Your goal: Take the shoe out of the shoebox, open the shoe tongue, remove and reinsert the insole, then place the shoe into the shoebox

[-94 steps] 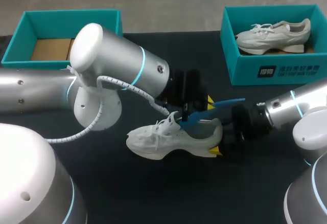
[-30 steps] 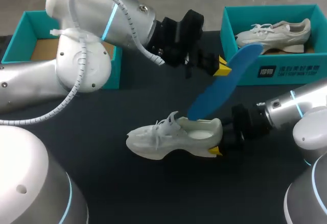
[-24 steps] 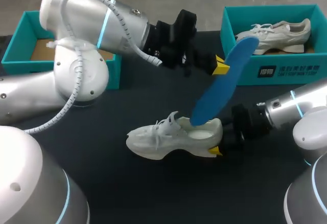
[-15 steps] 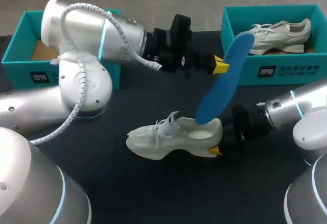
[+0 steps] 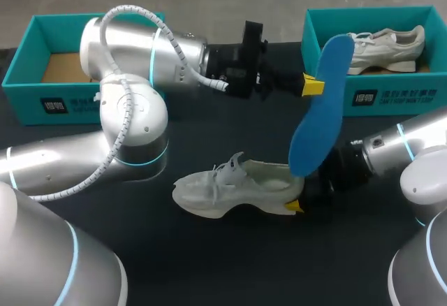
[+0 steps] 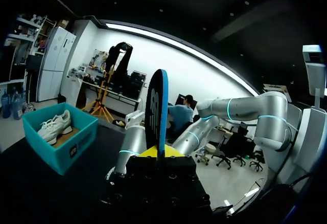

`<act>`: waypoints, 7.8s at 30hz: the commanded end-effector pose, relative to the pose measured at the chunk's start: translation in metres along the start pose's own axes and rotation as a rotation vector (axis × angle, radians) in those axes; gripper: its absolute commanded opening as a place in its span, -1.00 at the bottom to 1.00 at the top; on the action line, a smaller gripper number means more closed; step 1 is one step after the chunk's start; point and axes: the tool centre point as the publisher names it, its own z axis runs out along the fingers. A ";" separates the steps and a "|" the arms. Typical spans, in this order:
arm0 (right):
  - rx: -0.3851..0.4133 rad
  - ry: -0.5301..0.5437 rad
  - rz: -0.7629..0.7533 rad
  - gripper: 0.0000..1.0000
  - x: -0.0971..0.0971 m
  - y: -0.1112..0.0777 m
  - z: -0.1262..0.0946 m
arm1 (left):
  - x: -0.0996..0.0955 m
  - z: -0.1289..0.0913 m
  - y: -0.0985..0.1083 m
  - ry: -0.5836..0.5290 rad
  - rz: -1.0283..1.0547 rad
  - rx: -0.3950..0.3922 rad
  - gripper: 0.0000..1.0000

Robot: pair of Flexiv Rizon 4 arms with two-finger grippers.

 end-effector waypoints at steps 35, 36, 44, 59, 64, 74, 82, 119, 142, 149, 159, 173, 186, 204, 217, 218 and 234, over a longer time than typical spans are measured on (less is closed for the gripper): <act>0.004 -0.001 0.001 -1.00 0.000 -0.001 0.004 | 0.062 -0.040 -0.047 0.175 -0.386 0.046 -1.00; 0.004 -0.001 0.001 -1.00 0.000 -0.001 0.004 | 0.067 -0.040 -0.047 0.187 -0.392 0.044 -1.00; 0.004 -0.001 0.001 -1.00 0.000 -0.001 0.004 | 0.099 -0.044 -0.052 0.196 -0.406 0.080 -1.00; 0.004 -0.001 0.001 -1.00 0.000 -0.001 0.004 | 0.127 -0.083 -0.067 0.169 -0.349 0.180 -1.00; 0.004 -0.001 0.001 -1.00 0.000 -0.001 0.004 | 0.128 -0.084 -0.066 0.182 -0.359 0.174 -1.00; 0.004 -0.001 0.001 -1.00 0.000 -0.001 0.004 | 0.130 -0.088 -0.064 0.173 -0.349 0.188 -1.00; 0.004 -0.001 0.001 -0.93 0.000 -0.001 0.004 | 0.130 -0.088 -0.064 0.173 -0.349 0.188 -1.00; 0.276 -0.120 -0.006 1.00 -0.014 0.019 -0.032 | 0.130 -0.088 -0.064 0.173 -0.349 0.188 -1.00; 0.737 -0.201 0.027 1.00 -0.017 0.057 -0.054 | 0.130 -0.088 -0.064 0.173 -0.349 0.188 -1.00; 0.804 -0.206 0.009 1.00 -0.014 0.069 -0.060 | 0.130 -0.088 -0.064 0.173 -0.349 0.188 -1.00; 0.850 -0.152 0.032 1.00 -0.013 0.073 -0.062 | 0.130 -0.088 -0.064 0.173 -0.349 0.188 -1.00; 0.830 -0.145 0.050 1.00 -0.013 0.074 -0.063 | 0.130 -0.088 -0.064 0.173 -0.349 0.188 -1.00; 0.830 -0.145 0.050 1.00 -0.013 0.074 -0.063 | 0.130 -0.088 -0.064 0.173 -0.349 0.188 -1.00; 0.808 -0.120 -0.022 1.00 -0.037 0.088 -0.041 | 0.130 -0.088 -0.064 0.173 -0.349 0.188 -1.00; 0.815 -0.063 -0.060 1.00 -0.055 0.075 -0.004 | 0.130 -0.088 -0.064 0.173 -0.349 0.188 -1.00; 0.817 -0.061 -0.061 1.00 -0.056 0.074 -0.002 | 0.130 -0.088 -0.064 0.173 -0.349 0.188 -1.00; 0.812 0.058 -0.110 -1.00 -0.049 0.059 0.011 | 0.130 -0.088 -0.064 0.173 -0.349 0.188 -1.00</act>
